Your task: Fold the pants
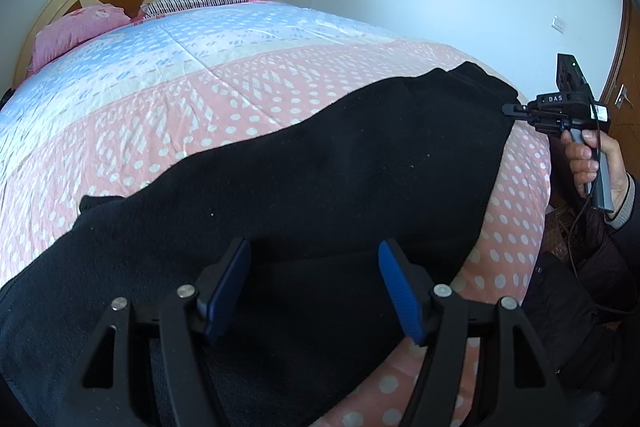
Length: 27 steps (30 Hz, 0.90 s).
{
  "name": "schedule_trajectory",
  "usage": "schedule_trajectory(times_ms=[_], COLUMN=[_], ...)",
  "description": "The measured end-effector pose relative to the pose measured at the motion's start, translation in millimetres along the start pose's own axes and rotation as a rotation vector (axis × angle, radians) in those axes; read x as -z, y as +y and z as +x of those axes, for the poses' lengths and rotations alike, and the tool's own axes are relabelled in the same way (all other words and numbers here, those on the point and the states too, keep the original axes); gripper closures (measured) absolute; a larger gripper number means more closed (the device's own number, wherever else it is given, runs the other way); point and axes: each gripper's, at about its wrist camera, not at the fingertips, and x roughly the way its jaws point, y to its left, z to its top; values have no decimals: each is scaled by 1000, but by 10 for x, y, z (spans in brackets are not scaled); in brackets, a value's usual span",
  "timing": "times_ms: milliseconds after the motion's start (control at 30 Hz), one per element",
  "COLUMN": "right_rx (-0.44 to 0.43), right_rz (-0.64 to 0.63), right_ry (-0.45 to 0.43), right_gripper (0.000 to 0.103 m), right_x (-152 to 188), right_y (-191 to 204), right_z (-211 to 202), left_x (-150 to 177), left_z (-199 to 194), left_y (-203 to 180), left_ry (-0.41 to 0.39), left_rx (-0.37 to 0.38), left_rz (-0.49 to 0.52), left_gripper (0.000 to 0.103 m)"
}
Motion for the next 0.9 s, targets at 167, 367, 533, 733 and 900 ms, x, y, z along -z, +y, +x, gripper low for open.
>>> schedule_trajectory(times_ms=[167,367,533,733,900], right_rx=[-19,-12,63,98,125], right_rz=[2,126,135,139,153], right_ry=[7,-103,-179,-210,-201], right_gripper=[98,54,54,64,66], right_x=[72,-40,-229,-431,-537], right_y=[-32,-391,-586,-694,-703], right_z=[-41,-408,-598,-612,-507], left_x=[0,8,10,-213,-529], left_z=[-19,-46,-69,-294,-80], left_y=[23,62,56,-93,-551], left_ry=[-7,-19,-32,-141,-129], left_rx=[9,25,20,30,62], left_rz=[-10,-26,-26,-44,75], left_gripper=[33,33,33,32,22])
